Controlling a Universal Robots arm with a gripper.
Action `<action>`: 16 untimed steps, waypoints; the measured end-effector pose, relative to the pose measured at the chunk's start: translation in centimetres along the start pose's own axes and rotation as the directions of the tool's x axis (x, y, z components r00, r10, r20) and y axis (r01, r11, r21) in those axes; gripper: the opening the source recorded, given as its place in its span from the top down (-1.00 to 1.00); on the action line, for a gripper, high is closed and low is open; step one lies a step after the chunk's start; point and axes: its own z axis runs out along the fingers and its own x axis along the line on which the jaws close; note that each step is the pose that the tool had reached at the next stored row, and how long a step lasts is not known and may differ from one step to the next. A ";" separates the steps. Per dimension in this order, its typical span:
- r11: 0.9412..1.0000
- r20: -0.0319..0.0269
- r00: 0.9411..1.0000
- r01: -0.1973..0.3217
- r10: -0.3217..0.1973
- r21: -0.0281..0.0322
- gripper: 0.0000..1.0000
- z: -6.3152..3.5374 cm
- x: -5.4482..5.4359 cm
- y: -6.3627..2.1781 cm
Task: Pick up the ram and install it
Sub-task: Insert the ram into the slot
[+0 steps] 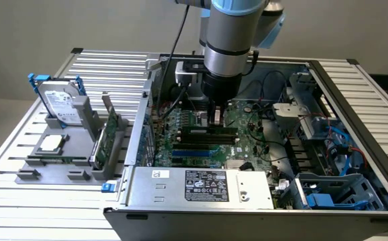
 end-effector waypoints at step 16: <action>1.000 -0.005 1.000 -0.002 0.002 0.000 0.73 1.19 -0.1 -0.03</action>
